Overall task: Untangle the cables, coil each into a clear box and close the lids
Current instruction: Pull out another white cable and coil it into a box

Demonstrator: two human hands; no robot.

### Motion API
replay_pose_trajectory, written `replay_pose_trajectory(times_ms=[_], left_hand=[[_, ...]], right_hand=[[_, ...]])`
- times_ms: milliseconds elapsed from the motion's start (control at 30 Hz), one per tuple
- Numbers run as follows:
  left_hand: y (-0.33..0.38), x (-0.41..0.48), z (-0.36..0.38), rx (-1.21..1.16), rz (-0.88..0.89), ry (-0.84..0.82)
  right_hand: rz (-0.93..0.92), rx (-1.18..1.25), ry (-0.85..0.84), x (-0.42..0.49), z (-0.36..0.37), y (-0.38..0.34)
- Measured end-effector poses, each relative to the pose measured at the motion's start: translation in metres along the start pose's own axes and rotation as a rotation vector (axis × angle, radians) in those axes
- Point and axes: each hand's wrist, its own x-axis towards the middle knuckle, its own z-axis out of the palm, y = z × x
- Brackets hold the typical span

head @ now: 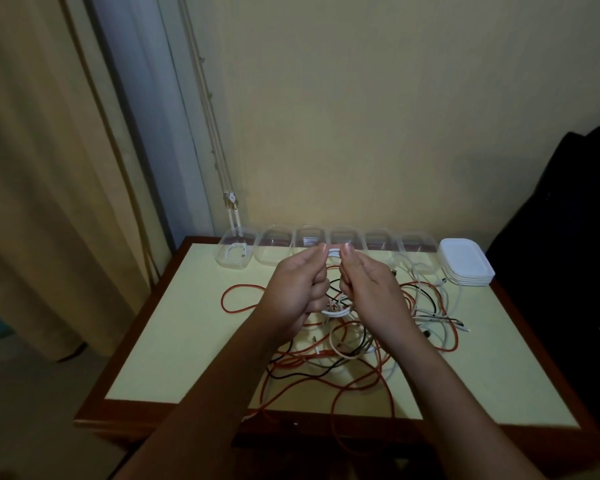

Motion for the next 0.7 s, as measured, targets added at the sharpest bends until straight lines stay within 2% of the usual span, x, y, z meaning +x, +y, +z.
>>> replay_pose_trajectory(times_ms=[133, 233, 467, 700], left_hand=[[-0.001, 0.000, -0.001, 0.066, 0.032, 0.027], [0.000, 0.001, -0.002, 0.024, 0.018, 0.029], [0.030, 0.009, -0.029, -0.262, 0.008, 0.078], [0.056, 0.018, -0.069, -0.574, 0.005, 0.126]], right_hand=[[-0.005, -0.017, -0.033, 0.001, -0.002, -0.001], [0.009, 0.001, -0.064, 0.004, -0.004, 0.000], [-0.034, -0.088, -0.012, 0.019, -0.031, 0.019], [0.029, -0.105, 0.067, 0.028, -0.064, 0.061]])
